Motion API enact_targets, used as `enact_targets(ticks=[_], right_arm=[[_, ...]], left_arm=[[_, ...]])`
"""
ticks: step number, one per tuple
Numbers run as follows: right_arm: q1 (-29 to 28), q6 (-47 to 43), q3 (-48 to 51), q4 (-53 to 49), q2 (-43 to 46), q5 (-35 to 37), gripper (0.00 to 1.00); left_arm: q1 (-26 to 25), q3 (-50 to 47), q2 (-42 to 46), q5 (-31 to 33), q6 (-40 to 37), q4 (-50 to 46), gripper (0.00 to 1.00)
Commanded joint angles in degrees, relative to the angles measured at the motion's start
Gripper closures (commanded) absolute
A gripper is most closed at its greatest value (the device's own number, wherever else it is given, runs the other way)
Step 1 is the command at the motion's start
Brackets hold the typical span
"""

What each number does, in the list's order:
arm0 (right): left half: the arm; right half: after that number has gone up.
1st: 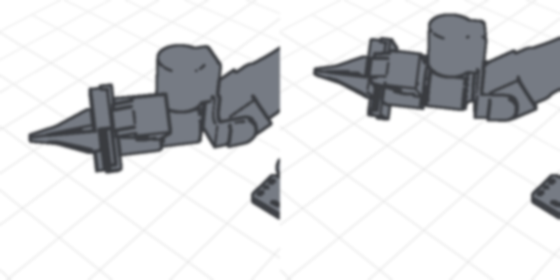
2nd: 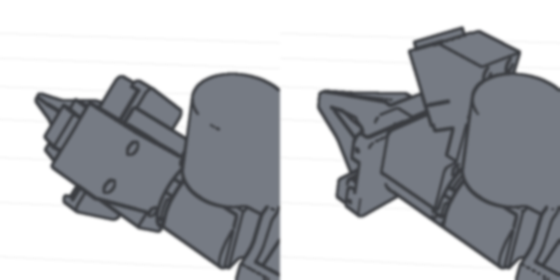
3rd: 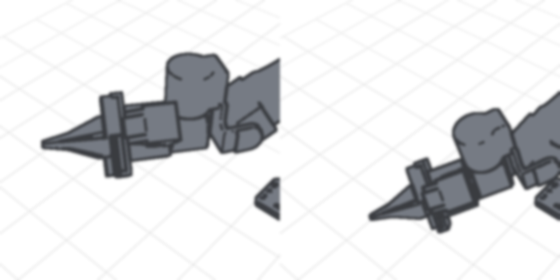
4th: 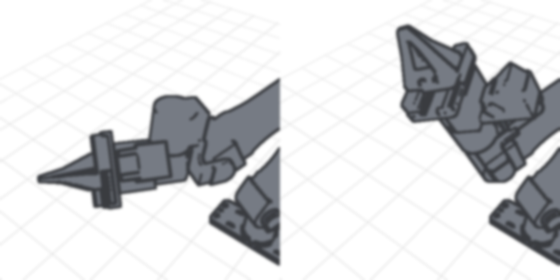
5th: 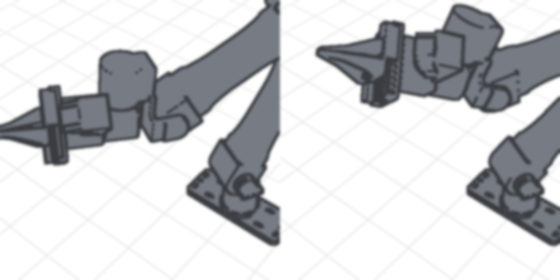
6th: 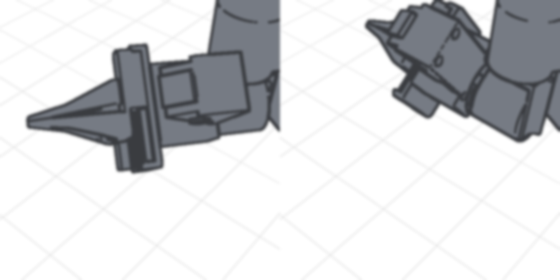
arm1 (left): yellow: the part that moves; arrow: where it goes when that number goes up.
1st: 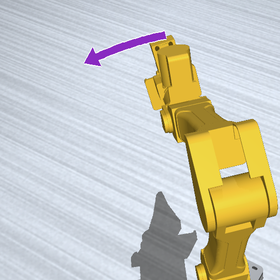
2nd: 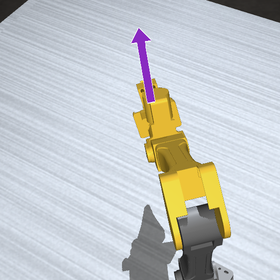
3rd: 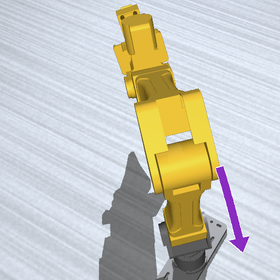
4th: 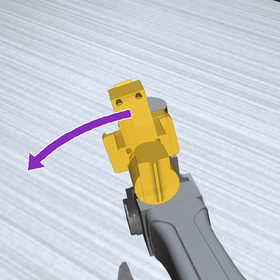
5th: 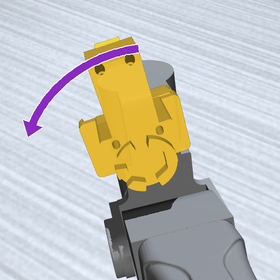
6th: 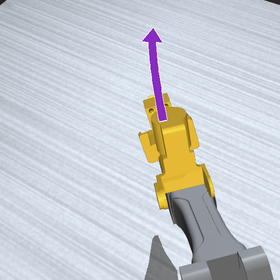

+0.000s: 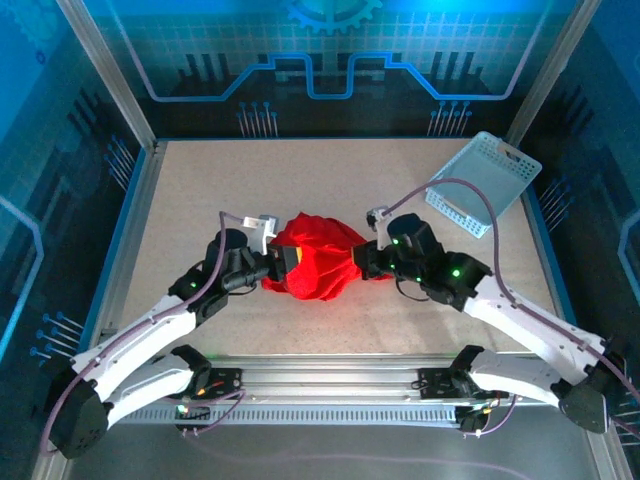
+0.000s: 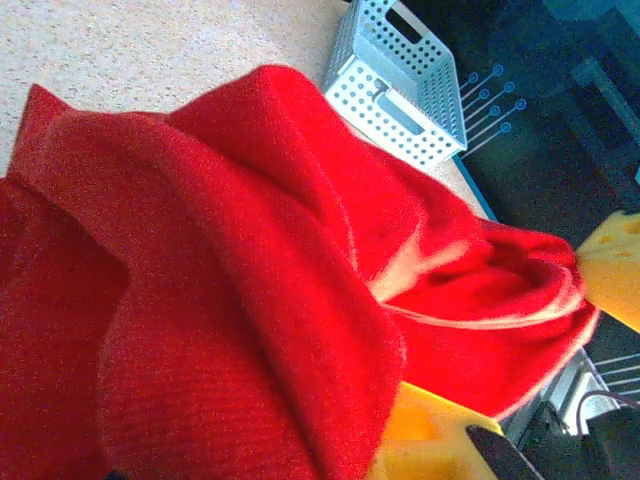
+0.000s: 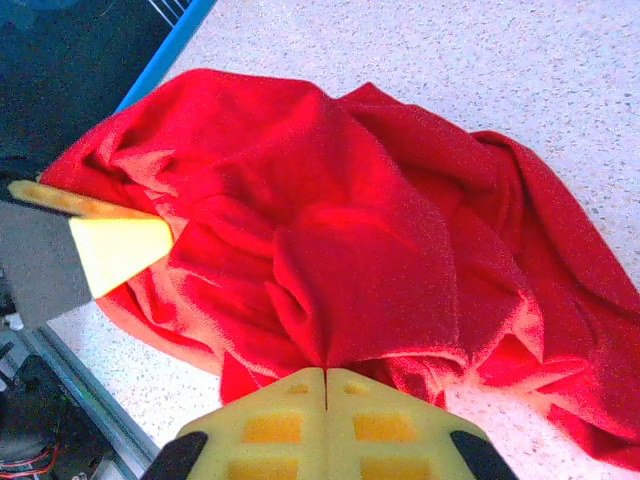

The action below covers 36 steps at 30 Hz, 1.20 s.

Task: Fold the inside-out t-shirt

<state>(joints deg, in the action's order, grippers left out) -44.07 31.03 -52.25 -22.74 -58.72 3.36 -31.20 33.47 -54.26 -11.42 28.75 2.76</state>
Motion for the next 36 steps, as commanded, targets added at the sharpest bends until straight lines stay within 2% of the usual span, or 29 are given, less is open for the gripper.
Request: enact_targets(ticks=[1,6,11,16,18,21,23,25,26,27,28,32,36], right_arm=[[2.0,-1.4,1.5,0.2,3.8,-3.2,1.00],[3.2,-0.7,7.0,3.2,8.5,-5.1,1.00],[8.0,1.9,12.0,6.5,14.4,-11.0,1.00],[7.8,2.0,14.1,10.8,17.7,-14.1,1.00],[7.1,1.9,15.5,11.4,18.7,-12.9,1.00],[5.8,2.5,18.0,6.6,18.0,-4.6,1.00],[4.6,3.4,20.5,3.6,14.4,-0.9,1.00],[2.5,3.7,22.4,4.5,9.4,-2.1,0.89],[0.9,3.9,22.6,4.9,7.4,-1.8,0.81],[-1.2,3.8,22.4,4.8,5.5,-1.1,0.68],[-2.8,3.7,21.2,3.5,4.1,0.8,0.61],[-3.0,1.9,16.2,-1.3,3.8,5.2,0.49],[1.0,1.5,14.5,1.4,3.2,-0.4,0.45]], left_arm=[[0.9,-0.6,-0.6,0.7,1.2,-1.3,0.89],[1.6,-0.1,-4.6,1.8,0.9,-2.1,0.91],[3.6,-0.3,-9.2,1.1,1.7,-1.1,0.91],[3.5,3.9,-17.3,-0.1,-0.4,-4.4,0.93],[3.5,4.7,-19.1,0.3,-0.1,-5.0,0.95],[3.6,3.7,-18.6,-0.5,1.3,-2.6,0.95],[3.6,2.6,-17.6,-1.3,1.8,-0.4,0.93],[3.6,2.4,-17.5,-1.9,1.6,-0.2,0.92],[3.6,2.3,-17.5,-2.2,1.4,-0.2,0.92],[3.5,2.2,-17.6,-2.6,1.1,-0.3,0.92],[3.6,2.1,-17.7,-2.9,0.8,-0.5,0.92],[3.4,0.7,-16.9,-3.6,0.1,-1.1,0.91],[3.5,-1.7,-15.5,-4.1,0.2,-0.8,0.89]])
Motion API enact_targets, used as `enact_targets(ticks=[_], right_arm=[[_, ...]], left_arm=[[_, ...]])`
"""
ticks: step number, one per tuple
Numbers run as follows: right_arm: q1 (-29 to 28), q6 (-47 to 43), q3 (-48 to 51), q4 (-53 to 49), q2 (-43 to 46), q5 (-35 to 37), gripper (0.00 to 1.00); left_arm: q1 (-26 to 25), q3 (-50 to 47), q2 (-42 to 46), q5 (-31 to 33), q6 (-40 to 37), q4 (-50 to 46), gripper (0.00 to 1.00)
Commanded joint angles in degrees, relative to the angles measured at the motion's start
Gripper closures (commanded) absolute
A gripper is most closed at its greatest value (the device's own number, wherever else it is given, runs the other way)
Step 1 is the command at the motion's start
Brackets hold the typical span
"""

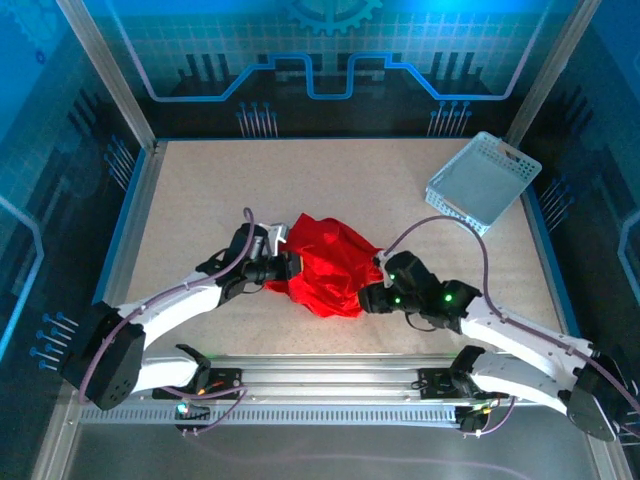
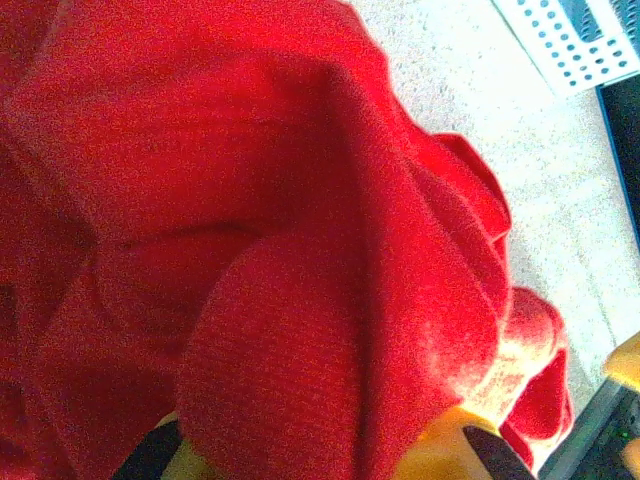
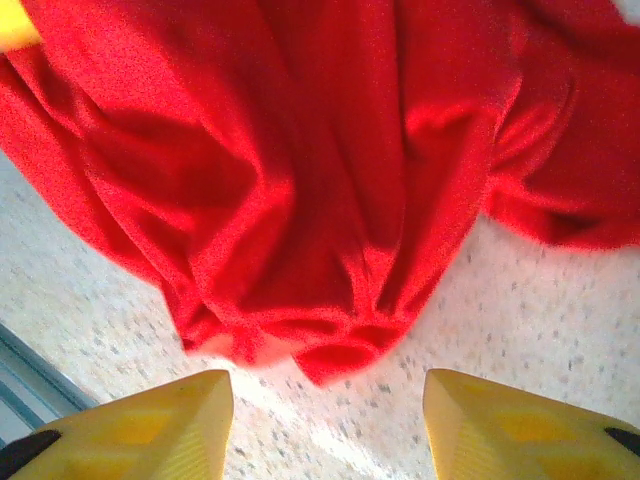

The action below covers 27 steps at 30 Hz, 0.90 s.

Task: Fold the inside-out t-shirt

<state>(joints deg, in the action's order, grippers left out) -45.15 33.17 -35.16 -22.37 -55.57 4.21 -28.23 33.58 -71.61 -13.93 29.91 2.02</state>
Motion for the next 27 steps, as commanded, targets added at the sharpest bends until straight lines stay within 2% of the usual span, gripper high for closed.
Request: enact_targets(ticks=[1,3,9,11,14,16,22,25,27], right_arm=[[2.4,-0.6,-3.1,1.9,-1.6,-3.3,0.46],[1.5,-0.7,-4.6,3.0,-5.0,-5.4,0.48],[-4.6,0.0,-7.1,4.9,-11.8,-3.5,0.44],[-4.9,0.3,-8.2,3.7,-14.3,-1.3,0.49],[-4.7,0.8,-9.9,1.0,-17.2,3.6,0.64],[-4.5,1.1,-10.3,0.7,-17.7,6.0,0.70],[-3.1,0.8,-11.8,2.6,-20.0,3.7,0.76],[-2.8,1.4,-12.8,1.7,-20.5,4.2,0.97],[-2.3,1.4,-12.8,1.1,-17.6,4.7,1.00]], left_arm=[[0.5,-2.3,2.1,-1.6,-0.8,0.0,0.89],[0.5,-2.9,2.3,-1.5,-0.4,0.2,0.89],[0.4,-3.5,2.9,-1.5,0.3,1.3,0.86],[0.4,-3.4,2.6,-1.5,0.1,1.4,0.85],[0.4,-3.0,2.1,-1.8,-0.3,1.4,0.85],[0.4,-2.7,1.8,-1.5,-0.5,1.1,0.84],[0.4,-2.6,1.3,-2.1,-0.5,1.6,0.82],[0.4,-2.3,1.3,-1.3,-0.8,1.1,0.79],[0.4,-1.0,1.0,0.7,-1.8,-1.4,0.77]])
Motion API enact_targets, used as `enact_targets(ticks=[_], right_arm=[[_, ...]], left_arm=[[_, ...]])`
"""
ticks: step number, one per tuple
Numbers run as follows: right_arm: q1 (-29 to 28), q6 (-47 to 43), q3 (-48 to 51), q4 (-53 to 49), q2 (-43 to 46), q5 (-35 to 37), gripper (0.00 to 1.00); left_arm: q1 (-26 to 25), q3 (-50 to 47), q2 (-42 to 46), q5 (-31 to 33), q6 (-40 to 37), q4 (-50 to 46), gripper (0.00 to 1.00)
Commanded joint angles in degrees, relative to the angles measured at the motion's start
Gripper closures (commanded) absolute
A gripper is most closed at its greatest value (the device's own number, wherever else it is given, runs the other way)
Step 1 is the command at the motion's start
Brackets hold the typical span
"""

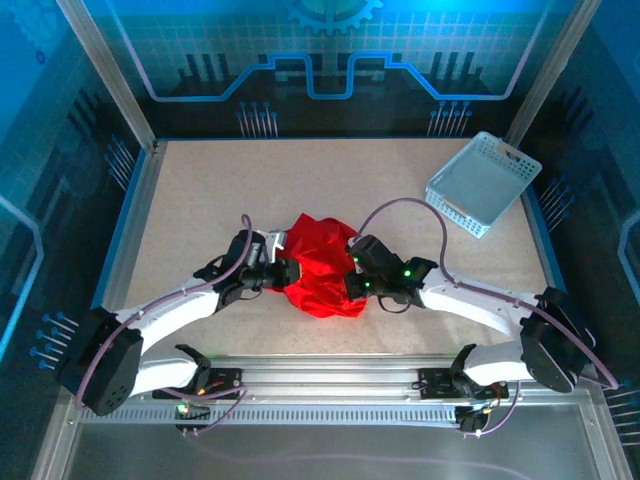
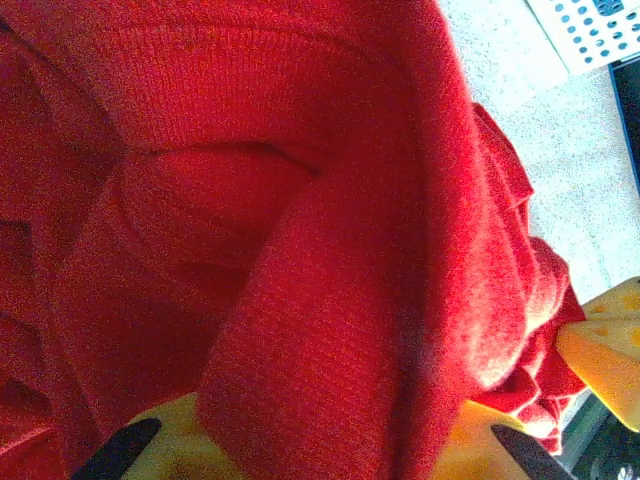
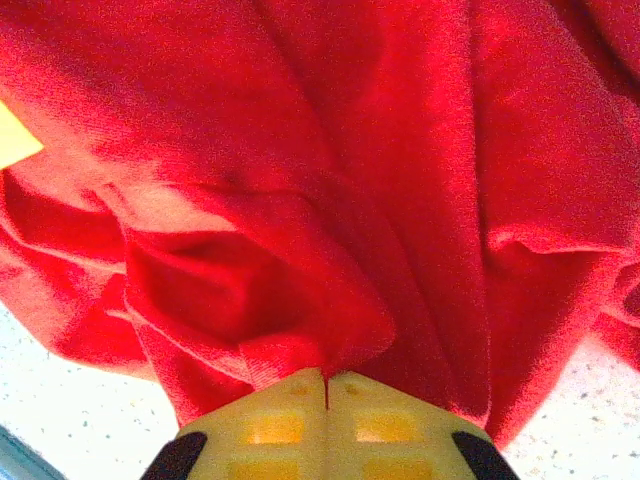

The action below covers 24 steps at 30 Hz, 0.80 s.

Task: Fold the inside-out t-shirt

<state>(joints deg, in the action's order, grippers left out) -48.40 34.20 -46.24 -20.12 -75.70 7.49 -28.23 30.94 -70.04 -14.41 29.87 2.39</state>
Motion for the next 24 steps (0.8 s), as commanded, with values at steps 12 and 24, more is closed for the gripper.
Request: enact_targets(ticks=[12,24], right_arm=[[2.9,1.4,-2.4,-0.2,24.0,-6.2,1.00],[2.1,2.8,-1.4,8.7,18.8,-10.0,1.00]], left_arm=[[-4.5,21.0,-3.0,28.0,0.5,-31.2,0.16],[-18.1,11.4,15.7,18.2,1.1,-18.7,0.01]])
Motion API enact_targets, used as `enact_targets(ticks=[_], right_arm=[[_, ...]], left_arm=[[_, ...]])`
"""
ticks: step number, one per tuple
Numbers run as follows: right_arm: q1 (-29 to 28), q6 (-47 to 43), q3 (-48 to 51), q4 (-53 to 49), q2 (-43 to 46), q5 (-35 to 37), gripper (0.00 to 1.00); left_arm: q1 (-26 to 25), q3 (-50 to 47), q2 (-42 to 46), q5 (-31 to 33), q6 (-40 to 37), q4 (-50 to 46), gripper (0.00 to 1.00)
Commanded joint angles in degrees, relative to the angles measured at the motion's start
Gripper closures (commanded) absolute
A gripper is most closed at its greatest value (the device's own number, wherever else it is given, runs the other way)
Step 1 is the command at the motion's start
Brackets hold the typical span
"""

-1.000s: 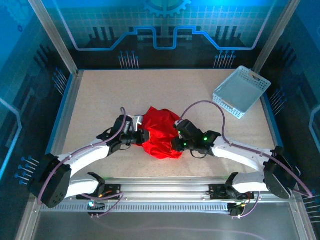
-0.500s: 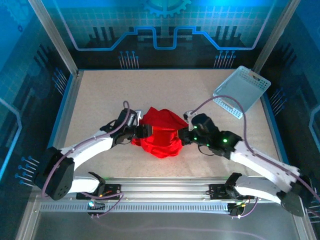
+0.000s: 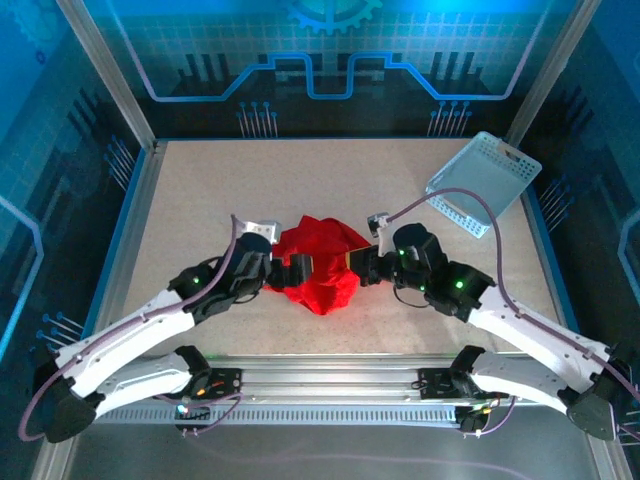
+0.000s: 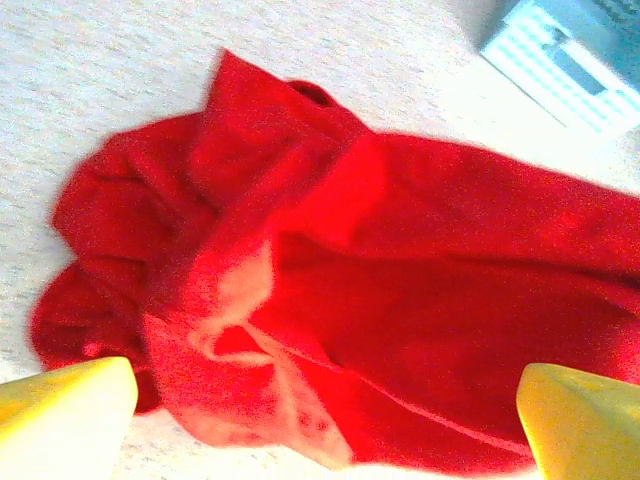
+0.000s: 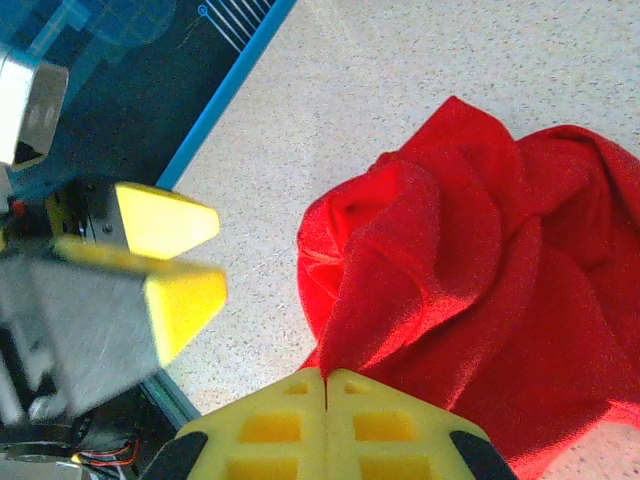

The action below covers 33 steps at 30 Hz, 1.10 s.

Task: Fold the inside-out t-shirt

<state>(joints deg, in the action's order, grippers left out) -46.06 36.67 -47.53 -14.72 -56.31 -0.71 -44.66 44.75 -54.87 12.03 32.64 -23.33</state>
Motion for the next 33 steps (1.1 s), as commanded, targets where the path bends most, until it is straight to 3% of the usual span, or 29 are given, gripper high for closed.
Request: enact_targets(ticks=[1,6,10,14,22,30,33], right_arm=[[-0.5,0.2,-0.2,3.3,-0.9,-1.8,1.00],[-1.3,-0.2,-0.4,3.6,-1.3,-1.9,1.00],[-2.2,-0.2,0.0,3.9,-1.1,-1.2,1.00],[-2.5,-0.5,0.3,4.1,-1.1,-1.1,1.00],[-0.7,-1.9,0.2,-1.6,-0.7,4.9,1.00],[12.9,5.7,6.6,1.8,-0.3,-5.4,1.00],[14.8,6.0,7.6,2.6,-1.0,-6.8,1.00]], left_arm=[[-2.0,-2.4,0.1,-10.6,-1.9,8.7,0.02],[-2.6,-1.4,-5.2,-16.5,-1.9,14.5,0.13],[-2.9,-0.6,-8.6,-17.1,-1.9,16.3,0.25],[-2.9,-0.3,-9.9,-15.5,-2.1,16.5,0.44],[-2.9,-3.2,-8.5,-14.6,-0.8,19.8,0.97],[-2.8,-13.2,2.4,-16.2,-0.6,28.4,1.00],[-2.6,-15.0,4.4,-17.0,-0.2,29.8,1.00]])
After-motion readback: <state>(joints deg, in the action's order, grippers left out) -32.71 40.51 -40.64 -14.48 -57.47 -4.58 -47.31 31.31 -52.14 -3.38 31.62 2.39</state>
